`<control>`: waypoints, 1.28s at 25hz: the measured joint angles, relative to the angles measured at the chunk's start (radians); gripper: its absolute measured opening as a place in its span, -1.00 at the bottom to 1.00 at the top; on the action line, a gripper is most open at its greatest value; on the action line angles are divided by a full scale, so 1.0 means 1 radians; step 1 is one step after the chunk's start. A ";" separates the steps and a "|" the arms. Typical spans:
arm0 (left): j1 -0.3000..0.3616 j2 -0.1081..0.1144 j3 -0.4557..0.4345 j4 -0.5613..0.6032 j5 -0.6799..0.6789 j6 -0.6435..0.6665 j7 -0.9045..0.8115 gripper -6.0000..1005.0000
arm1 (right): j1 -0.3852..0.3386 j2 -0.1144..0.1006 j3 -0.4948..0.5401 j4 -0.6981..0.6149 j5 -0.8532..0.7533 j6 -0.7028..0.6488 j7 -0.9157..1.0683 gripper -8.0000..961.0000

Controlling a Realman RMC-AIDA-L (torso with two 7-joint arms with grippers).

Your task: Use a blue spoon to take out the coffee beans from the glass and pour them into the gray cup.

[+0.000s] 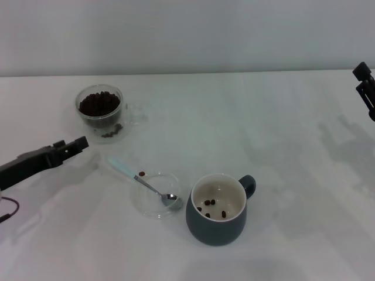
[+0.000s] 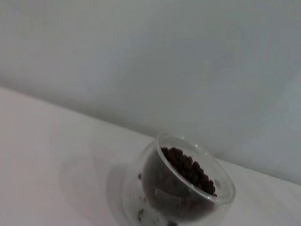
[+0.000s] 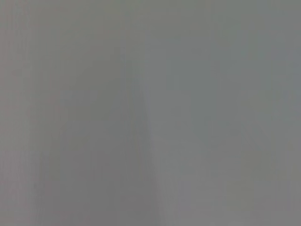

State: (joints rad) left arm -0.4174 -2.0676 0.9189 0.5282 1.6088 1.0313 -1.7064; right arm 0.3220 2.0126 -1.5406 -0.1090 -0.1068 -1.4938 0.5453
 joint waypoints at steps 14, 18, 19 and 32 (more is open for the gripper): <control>0.142 -0.010 0.001 0.067 -0.259 0.078 0.396 0.40 | -0.021 -0.002 -0.034 0.010 -0.001 -0.072 -0.027 0.20; 0.187 -0.010 0.003 0.048 -0.408 0.101 0.564 0.40 | -0.028 -0.003 -0.048 0.014 -0.001 -0.091 -0.037 0.20; 0.194 -0.010 0.002 0.035 -0.449 0.108 0.610 0.40 | -0.034 -0.004 -0.051 0.011 -0.001 -0.095 -0.048 0.20; 0.146 -0.014 0.006 -0.229 -0.869 0.133 1.142 0.40 | -0.047 -0.007 -0.046 0.014 0.009 -0.134 -0.195 0.20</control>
State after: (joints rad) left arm -0.2710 -2.0813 0.9245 0.2994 0.7393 1.1639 -0.5643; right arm 0.2747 2.0060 -1.5862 -0.0954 -0.0981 -1.6279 0.3508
